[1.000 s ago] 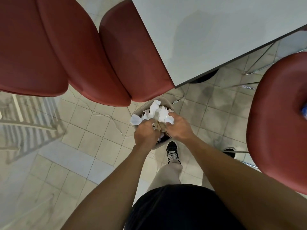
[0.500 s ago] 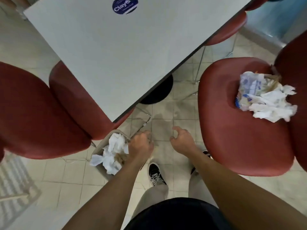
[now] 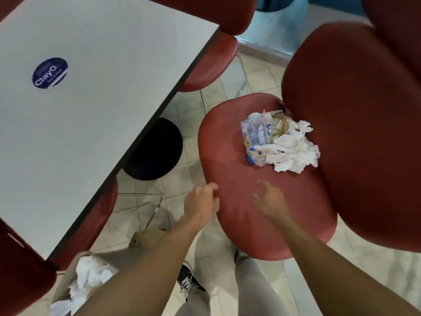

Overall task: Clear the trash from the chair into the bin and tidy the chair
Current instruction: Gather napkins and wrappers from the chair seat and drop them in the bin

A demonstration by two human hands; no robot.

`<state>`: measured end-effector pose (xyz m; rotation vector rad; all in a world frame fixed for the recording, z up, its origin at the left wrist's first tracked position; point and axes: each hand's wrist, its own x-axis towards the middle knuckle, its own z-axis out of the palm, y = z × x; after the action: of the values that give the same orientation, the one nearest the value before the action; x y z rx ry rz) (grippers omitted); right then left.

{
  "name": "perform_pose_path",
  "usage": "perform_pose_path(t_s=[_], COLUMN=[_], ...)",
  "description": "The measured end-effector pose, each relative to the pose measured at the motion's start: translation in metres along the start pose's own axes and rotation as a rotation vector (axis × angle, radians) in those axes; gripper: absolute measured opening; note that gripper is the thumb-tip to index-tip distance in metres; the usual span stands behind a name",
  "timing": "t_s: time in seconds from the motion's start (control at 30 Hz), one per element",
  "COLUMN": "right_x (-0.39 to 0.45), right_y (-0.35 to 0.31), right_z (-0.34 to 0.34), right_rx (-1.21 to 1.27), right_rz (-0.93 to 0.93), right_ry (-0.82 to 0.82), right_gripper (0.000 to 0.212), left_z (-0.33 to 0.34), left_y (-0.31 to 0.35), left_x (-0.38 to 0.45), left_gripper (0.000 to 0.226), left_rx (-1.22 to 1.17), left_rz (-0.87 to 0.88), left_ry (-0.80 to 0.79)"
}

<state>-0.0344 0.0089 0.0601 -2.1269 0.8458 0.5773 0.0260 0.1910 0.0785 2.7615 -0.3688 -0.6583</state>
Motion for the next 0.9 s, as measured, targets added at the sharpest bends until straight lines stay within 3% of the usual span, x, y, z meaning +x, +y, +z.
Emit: perform_pose_path(t_s=[0.37,0.7,0.8,0.9], right_x=[0.119,0.192,0.209,0.212], right_y=[0.078,0.129,0.138,0.142], right_z=[-0.085,-0.087,-0.080,-0.075], right_rx=[0.096,0.185,0.163,0.189], right_rz=[0.128,0.153,0.127,0.135], right_ry=[0.194,0.241,0.237,0.256], right_gripper=[0.055,0.061,0.048,0.034], left_z=[0.052,0.112,0.126,0.134], left_y=[0.138,0.187,0.190,0.190], left_x=[0.136,0.218,0.231,0.237], left_gripper=[0.037,0.036,0.049,0.048], left_rx=[0.074,0.190,0.256,0.357], left_rz=[0.241,0.400,0.369,0.334], left_ry=[-0.054,-0.107,-0.177,-0.255])
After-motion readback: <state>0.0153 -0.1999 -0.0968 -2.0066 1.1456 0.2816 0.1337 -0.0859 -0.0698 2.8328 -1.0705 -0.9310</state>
